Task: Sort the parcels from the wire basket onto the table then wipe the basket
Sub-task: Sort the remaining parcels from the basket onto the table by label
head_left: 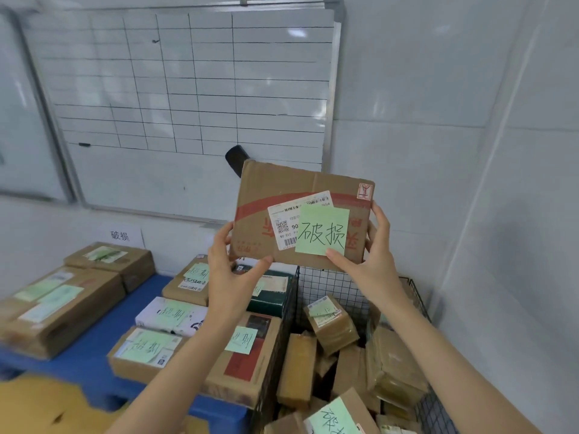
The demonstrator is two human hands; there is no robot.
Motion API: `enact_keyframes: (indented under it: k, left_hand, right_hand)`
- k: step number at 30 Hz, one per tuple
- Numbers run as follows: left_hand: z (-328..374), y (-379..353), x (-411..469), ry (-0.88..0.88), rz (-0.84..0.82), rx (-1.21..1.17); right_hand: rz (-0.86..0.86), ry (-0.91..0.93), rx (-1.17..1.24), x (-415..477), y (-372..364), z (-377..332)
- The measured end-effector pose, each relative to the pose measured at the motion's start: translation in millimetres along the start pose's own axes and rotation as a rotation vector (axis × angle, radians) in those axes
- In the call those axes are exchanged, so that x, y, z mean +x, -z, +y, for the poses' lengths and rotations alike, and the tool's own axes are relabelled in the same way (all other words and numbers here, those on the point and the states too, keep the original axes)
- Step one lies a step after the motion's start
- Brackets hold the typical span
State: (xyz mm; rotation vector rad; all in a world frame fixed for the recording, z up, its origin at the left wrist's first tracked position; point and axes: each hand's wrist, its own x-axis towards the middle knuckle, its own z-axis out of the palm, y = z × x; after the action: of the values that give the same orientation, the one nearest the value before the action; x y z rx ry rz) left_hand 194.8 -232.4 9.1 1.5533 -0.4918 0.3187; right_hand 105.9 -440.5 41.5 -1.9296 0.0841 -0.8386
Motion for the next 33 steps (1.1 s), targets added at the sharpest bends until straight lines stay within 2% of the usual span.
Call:
enact_keyframes:
  k: [6, 14, 23, 28, 33]
  left_hand:
    - [-11.2, 58.2, -18.3, 0.067, 0.099, 0.034]
    - [-16.9, 124.6, -31.7, 0.118, 0.18, 0.101]
    - [-30.1, 211.0, -26.3, 0.099, 0.231, 0.141]
    - [-43.2, 281.9, -20.7, 0.077, 0.254, 0.172]
    - [-54.6, 363.7, -3.9, 0.052, 0.292, 0.233]
  right_hand:
    - [-0.195, -0.004, 0.014, -11.1, -45.3, -8.4]
    - [-0.338, 0.024, -0.011, -12.7, -100.9, -33.6]
    - [-0.271, 0.063, -0.004, -15.5, -200.9, -72.5]
    - [-0.204, 0.055, -0.02, -30.4, -283.9, -102.2]
    - [-0.216, 0.048, -0.016, -36.4, -364.0, -133.1]
